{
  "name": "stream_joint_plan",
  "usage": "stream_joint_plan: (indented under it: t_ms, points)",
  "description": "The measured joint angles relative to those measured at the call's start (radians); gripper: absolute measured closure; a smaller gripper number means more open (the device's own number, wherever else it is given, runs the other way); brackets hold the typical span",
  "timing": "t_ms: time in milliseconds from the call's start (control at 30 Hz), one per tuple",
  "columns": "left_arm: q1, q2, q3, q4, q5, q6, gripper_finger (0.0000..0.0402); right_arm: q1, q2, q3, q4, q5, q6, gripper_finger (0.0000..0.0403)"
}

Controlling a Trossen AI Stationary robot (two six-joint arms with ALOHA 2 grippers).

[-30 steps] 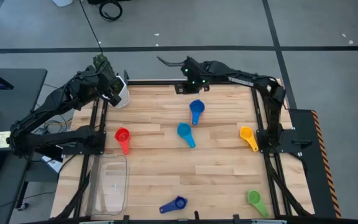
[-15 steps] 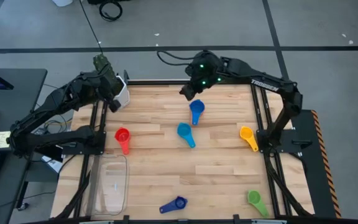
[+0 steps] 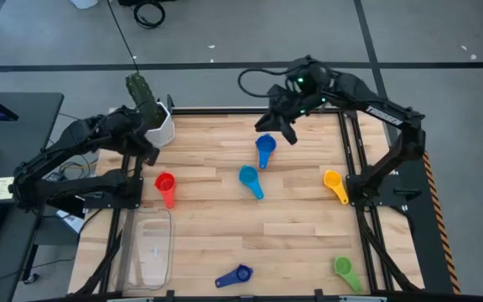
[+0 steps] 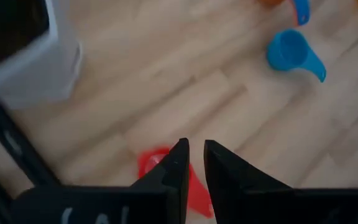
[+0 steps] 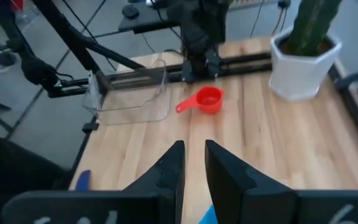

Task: Nest measuring cups in basket
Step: Stack the red measuring cup on top of the blue measuring cup

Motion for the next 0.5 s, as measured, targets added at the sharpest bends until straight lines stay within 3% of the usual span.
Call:
stream_joint_plan:
  t_ms: [300, 500]
  points:
    - [-0.059, 0.000, -0.081, -0.039, 0.044, -0.363, 0.0349, 0.000, -0.073, 0.000, 0.009, 0.025, -0.037, 0.0336]
    - [-0.095, 0.000, -0.169, -0.035, 0.110, -0.349, 0.0349, 0.000, -0.095, 0.000, 0.009, 0.085, -0.034, 0.0336]
